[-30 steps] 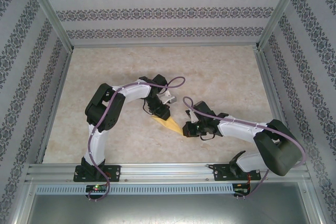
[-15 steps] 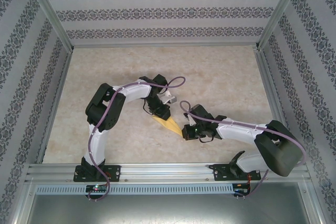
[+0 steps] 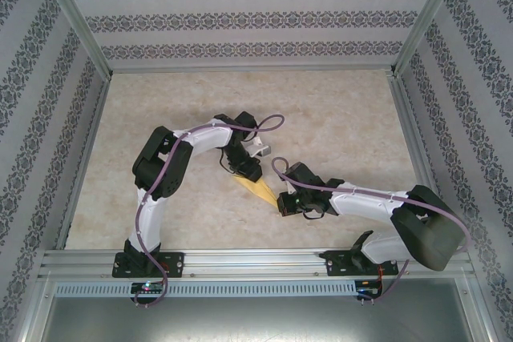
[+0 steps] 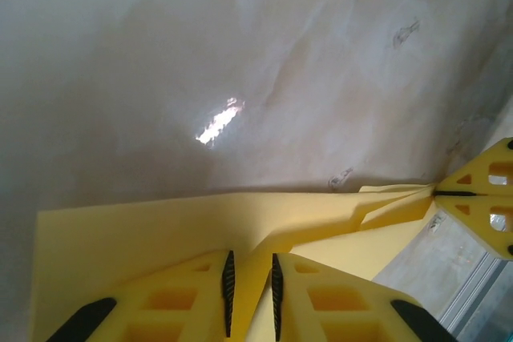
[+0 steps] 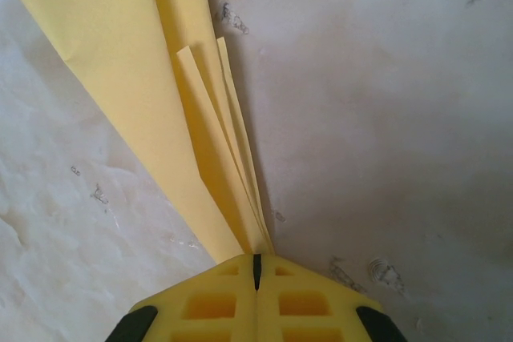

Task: Fold a paper plane with a square sheet of paper (pick it up from the middle)
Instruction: Fold the wing for the fifth time at the center of the table.

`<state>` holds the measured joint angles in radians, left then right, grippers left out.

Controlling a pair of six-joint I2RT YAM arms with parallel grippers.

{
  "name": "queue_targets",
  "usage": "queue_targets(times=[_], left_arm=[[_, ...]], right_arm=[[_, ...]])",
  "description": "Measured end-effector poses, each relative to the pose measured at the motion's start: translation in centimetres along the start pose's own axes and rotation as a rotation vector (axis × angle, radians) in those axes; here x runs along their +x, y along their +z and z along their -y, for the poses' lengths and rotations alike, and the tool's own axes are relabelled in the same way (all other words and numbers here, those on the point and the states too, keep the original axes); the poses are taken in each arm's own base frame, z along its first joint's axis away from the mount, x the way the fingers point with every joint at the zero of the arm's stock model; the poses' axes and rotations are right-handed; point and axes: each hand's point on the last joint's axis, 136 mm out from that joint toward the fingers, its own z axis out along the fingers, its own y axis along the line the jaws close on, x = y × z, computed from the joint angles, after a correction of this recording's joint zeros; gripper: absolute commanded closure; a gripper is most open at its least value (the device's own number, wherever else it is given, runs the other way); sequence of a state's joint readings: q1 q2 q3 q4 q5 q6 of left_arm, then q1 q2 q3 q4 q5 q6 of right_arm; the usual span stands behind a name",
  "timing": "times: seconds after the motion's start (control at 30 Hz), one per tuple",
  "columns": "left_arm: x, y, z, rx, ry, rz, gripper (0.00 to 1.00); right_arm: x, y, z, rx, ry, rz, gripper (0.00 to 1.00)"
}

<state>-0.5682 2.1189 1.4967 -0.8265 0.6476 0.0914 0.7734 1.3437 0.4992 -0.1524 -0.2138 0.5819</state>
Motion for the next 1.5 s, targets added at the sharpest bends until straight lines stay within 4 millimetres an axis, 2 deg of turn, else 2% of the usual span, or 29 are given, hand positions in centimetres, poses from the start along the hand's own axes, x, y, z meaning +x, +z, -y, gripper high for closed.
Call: queue_targets(times=[0.17, 0.53, 0.67, 0.83, 0.97, 1.07, 1.17, 1.3, 1.5], left_arm=[[-0.6, -0.4, -0.1, -0.022, 0.007, 0.011, 0.67], [-1.3, -2.3, -0.4, -0.105, 0.011, 0.035, 0.60], [-1.7, -4.2, 0.1, -0.147, 0.018, 0.078, 0.58], [-2.3, -7.7, 1.7, -0.183, 0.023, 0.169, 0.58], [-1.2, -9.4, 3.7, -0.176, 0.018, 0.217, 0.59], [0.3, -8.7, 5.3, -0.162, 0.019, 0.199, 0.61], [1.6, -6.5, 6.2, -0.135, 0.006, 0.167, 0.63], [3.1, -4.2, 5.8, -0.128, -0.038, 0.128, 0.67], [2.6, -3.0, 5.1, -0.122, -0.065, 0.159, 0.68]], right_arm=[[0.0, 0.1, 0.1, 0.007, 0.004, 0.001, 0.99], [-0.4, 0.4, -0.3, 0.004, 0.008, 0.007, 0.99], [-0.4, 0.5, -0.3, 0.002, 0.007, 0.008, 0.99], [-0.5, 0.5, -0.4, 0.002, 0.003, 0.011, 0.99], [-0.5, 0.5, -0.4, 0.002, 0.003, 0.011, 0.99], [-0.5, 0.5, -0.4, 0.002, 0.003, 0.012, 0.99], [-0.6, 0.6, -0.5, -0.001, 0.003, 0.014, 0.99], [-0.7, 0.7, -0.6, -0.006, 0.002, 0.017, 0.99], [-0.7, 0.6, -0.6, -0.006, 0.002, 0.017, 0.99]])
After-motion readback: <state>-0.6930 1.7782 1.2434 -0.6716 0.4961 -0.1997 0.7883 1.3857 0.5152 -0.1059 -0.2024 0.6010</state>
